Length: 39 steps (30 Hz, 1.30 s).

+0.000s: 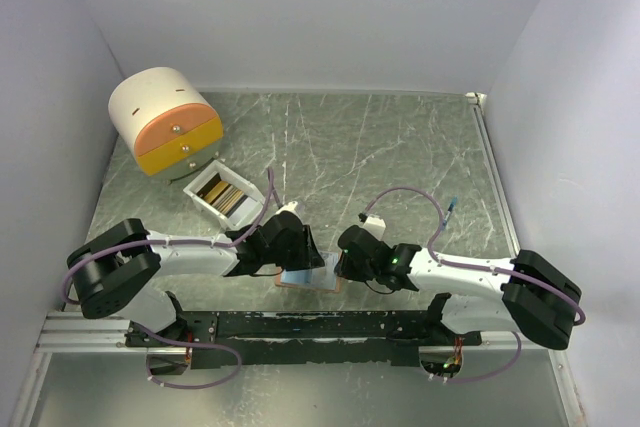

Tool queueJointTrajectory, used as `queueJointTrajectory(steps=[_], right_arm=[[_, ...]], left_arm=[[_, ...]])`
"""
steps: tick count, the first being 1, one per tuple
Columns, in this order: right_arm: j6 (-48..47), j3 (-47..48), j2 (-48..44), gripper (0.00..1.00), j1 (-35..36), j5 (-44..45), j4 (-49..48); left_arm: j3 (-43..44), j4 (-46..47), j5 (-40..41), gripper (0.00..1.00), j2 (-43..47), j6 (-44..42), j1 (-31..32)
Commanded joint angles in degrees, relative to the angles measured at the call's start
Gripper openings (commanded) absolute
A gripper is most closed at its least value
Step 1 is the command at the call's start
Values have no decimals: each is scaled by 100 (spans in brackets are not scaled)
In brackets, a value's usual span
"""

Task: Put the credit cards into the card holder
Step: Insert the credit card into the card holder, then pick up the credit card from the storage box.

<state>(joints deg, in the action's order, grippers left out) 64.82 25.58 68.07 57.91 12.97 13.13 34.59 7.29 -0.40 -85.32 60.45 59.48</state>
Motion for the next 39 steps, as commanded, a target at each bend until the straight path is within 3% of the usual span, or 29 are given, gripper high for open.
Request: queueJointTrajectory(steps=[1, 11, 15, 24, 32, 35, 39], right_arm=[[-66, -38, 27, 23, -24, 86, -92], [-150, 135, 69, 23, -24, 186, 9], [-184, 198, -144, 27, -18, 295, 218], [-273, 221, -734, 39, -20, 366, 381], [-556, 325, -996, 46, -18, 621, 506], [-659, 313, -1180, 46, -18, 647, 462], [-748, 407, -1361, 47, -22, 826, 692]], left_arm=[[66, 313, -170, 47, 3, 106, 71], [239, -6, -117, 48, -30, 53, 109], [194, -120, 16, 59, 217, -63, 107], [805, -1679, 1163, 61, 1175, -683, 99], [2346, -3839, 2752, 61, 1159, -2702, 51], [2554, -4045, 3201, 60, 1320, -3267, -130], [2458, -3784, 3185, 57, 1777, -4216, -633]])
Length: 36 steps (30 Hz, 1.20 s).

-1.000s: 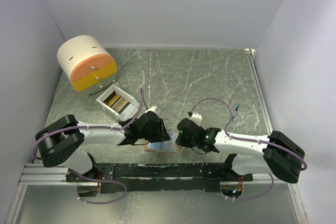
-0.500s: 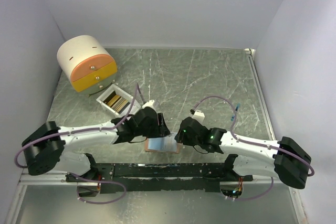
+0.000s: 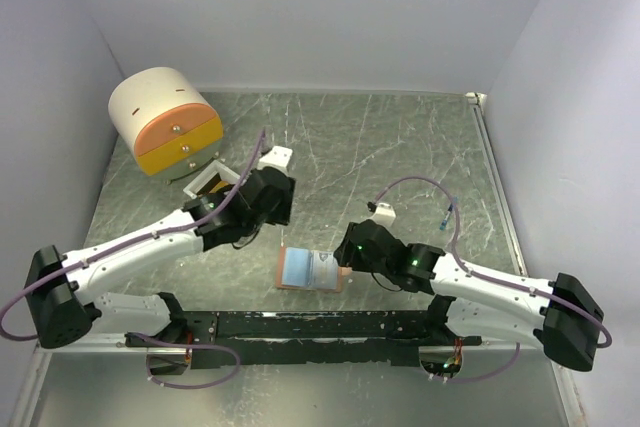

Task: Put the credit cards into the card holder
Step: Pick up the credit card from the storage box.

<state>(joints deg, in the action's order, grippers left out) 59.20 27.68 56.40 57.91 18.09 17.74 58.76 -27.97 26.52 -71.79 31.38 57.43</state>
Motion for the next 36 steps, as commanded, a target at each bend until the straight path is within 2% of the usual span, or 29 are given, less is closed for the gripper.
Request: queueJointTrajectory(steps=[1, 8, 11, 13, 18, 25, 36], right_arm=[[-220, 221, -245, 46, -21, 348, 291], [-330, 252, -411, 47, -19, 461, 412], [-411, 308, -388, 47, -19, 442, 398], [-462, 376, -329, 47, -25, 441, 389], [-550, 535, -222, 47, -20, 480, 470], [-479, 459, -370, 47, -24, 521, 512], [-427, 433, -453, 47, -24, 586, 486]], left_arm=[[5, -220, 488, 57, 501, -1571, -565], [-357, 112, 638, 62, 481, -3495, -1331], [-617, 657, 308, 62, 416, -4274, -1621], [-793, 953, -80, 63, 284, -4595, -1776], [-1305, 1710, -235, 66, -105, -5255, -2043], [-1460, 1948, -670, 66, -680, -5606, -2562], [-1617, 2179, -893, 69, -1128, -5874, -2605]])
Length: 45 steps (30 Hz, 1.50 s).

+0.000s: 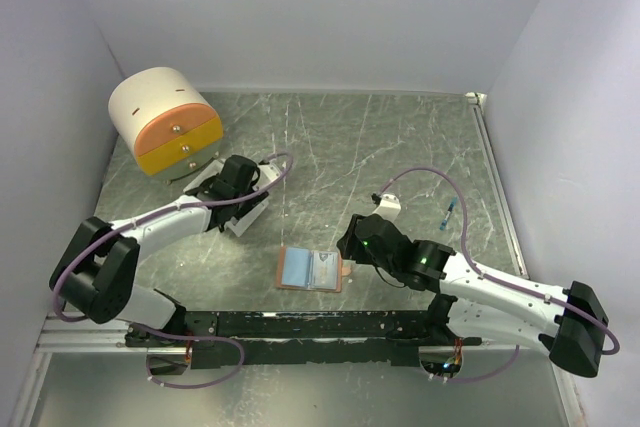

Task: Put the credit cards into the card holder
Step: Pick up the credit card from the storage box.

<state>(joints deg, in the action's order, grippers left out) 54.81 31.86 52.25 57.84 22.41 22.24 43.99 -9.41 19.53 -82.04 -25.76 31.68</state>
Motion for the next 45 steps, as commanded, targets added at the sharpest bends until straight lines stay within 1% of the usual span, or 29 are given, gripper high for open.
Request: queueJointTrajectory(steps=[1, 6, 10, 17, 30, 35, 40, 45], right_arm=[[7, 15, -31, 47, -18, 146, 26], [-18, 49, -12, 47, -18, 171, 46], [-73, 145, -28, 47, -18, 256, 109], [-19, 54, -148, 47, -14, 239, 84], [20, 40, -246, 47, -17, 272, 214], [22, 31, -259, 47, -18, 259, 215], [-12, 63, -268, 47, -11, 265, 242], [12, 43, -304, 47, -16, 298, 308]], left_arm=[[-143, 341, -176, 69, -147, -166, -30], [-9, 257, -141, 67, -463, -173, -61], [48, 343, 121, 66, -606, -234, -104], [-69, 778, 653, 64, -425, -340, -178], [-71, 879, 669, 61, -411, -311, -468], [50, 931, 1088, 60, -523, -357, -578], [98, 1228, 1383, 60, -544, -510, -637], [28, 1371, 1400, 60, -592, -569, -764]])
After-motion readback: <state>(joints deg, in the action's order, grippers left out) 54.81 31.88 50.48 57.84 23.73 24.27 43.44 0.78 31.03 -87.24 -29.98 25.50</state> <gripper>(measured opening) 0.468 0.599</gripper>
